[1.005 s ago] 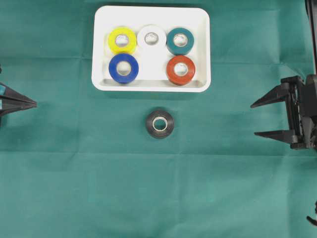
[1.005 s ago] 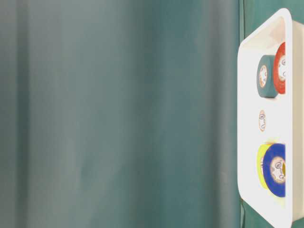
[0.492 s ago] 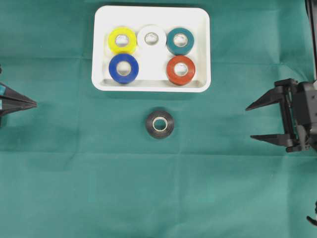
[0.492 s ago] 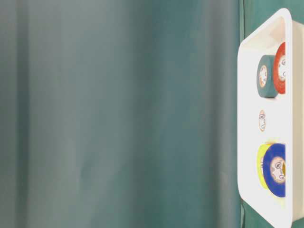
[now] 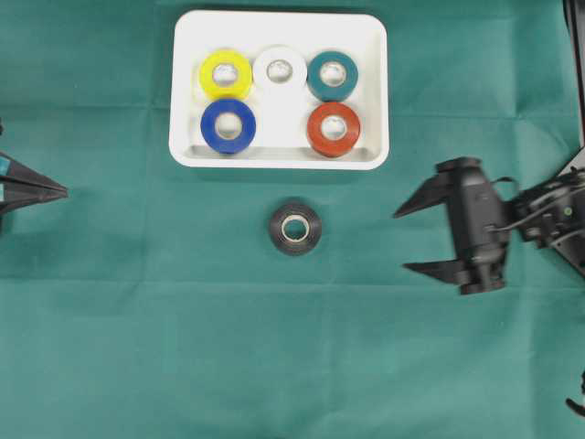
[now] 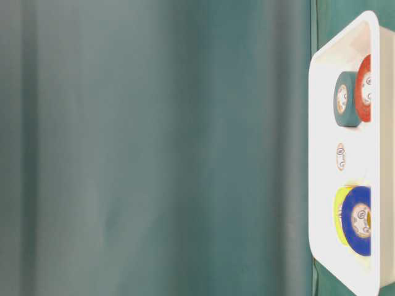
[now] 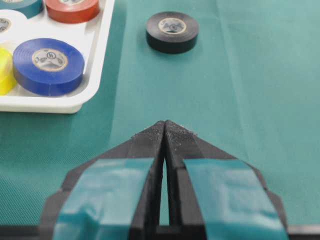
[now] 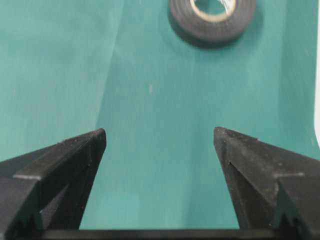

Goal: Put the tape into the white case with the right arm.
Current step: 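Move the right gripper over the black tape roll and lower it, then close the right gripper inside the black roll's core and lift, then carry the black roll into the tray's center and lower it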

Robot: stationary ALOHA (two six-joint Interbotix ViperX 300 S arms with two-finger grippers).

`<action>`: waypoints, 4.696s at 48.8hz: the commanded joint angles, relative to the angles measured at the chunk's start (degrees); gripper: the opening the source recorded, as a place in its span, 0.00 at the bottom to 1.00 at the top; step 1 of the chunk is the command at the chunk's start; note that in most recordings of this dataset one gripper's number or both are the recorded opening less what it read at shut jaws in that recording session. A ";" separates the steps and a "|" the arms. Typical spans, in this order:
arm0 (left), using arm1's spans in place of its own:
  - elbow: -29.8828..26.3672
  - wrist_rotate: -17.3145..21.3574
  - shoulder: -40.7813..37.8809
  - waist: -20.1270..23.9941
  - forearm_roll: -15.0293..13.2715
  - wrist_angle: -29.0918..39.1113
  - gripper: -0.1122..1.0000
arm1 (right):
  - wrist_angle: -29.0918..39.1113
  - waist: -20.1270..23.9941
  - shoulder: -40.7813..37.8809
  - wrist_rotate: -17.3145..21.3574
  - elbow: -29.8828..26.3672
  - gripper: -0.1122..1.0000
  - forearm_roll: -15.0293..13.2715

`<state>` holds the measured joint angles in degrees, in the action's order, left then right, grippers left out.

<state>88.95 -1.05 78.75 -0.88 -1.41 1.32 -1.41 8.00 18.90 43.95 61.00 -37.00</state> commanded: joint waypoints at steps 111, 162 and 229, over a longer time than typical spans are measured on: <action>-0.53 0.00 -0.44 0.09 0.00 -0.62 0.10 | 14.59 1.58 -33.13 0.44 -31.38 0.52 0.09; -0.44 0.00 -0.44 0.00 0.00 -0.62 0.10 | 20.48 1.67 -24.79 0.53 -32.17 0.12 1.14; -0.44 0.00 -0.44 0.09 0.00 -0.62 0.10 | 11.78 -16.70 -27.16 0.35 -35.07 0.12 0.62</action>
<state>89.03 -1.05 78.75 -0.97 -1.32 1.23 11.69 -8.79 -8.96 44.30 26.89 -36.21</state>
